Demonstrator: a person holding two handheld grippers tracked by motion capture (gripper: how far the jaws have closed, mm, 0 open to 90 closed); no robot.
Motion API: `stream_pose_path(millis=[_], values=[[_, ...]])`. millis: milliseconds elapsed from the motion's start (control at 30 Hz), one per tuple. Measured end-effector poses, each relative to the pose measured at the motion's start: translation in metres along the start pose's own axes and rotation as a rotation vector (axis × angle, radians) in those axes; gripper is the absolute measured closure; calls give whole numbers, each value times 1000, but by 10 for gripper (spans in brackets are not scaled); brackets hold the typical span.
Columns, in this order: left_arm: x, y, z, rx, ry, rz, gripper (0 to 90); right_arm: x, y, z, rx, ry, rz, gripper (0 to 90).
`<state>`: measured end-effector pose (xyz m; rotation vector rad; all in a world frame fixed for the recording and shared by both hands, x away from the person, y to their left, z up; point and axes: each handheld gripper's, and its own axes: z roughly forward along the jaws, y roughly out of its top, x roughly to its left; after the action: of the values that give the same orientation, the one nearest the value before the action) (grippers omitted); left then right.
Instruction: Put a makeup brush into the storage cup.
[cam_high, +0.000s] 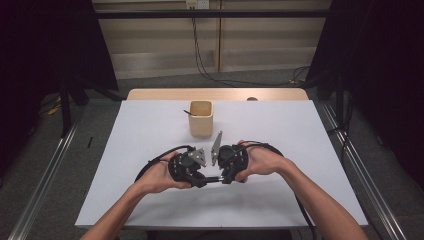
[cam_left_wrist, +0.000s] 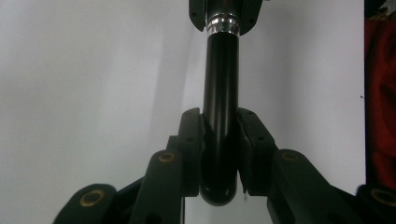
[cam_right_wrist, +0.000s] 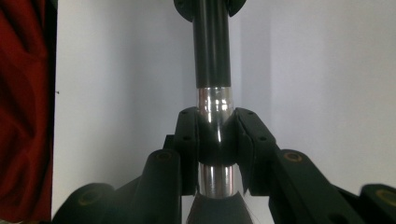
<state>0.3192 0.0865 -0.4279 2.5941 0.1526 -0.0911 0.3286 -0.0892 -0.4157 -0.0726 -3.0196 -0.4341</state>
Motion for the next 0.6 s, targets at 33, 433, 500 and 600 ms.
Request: stream_pose_path(millis=[33,433,500,600], values=[[1,0,0,-3,-9,-3,737,0,0,-1,-2,-2,3,724],[2,0,0,-23,-19,4,747,-2,-5,-1,-25,-19,-12,709],[2,-1,-1,-22,-9,5,748,-2,-5,-3,-31,-12,-3,682],[3,-2,-2,-29,-17,1,748,-2,-5,-5,-46,-17,2,605]])
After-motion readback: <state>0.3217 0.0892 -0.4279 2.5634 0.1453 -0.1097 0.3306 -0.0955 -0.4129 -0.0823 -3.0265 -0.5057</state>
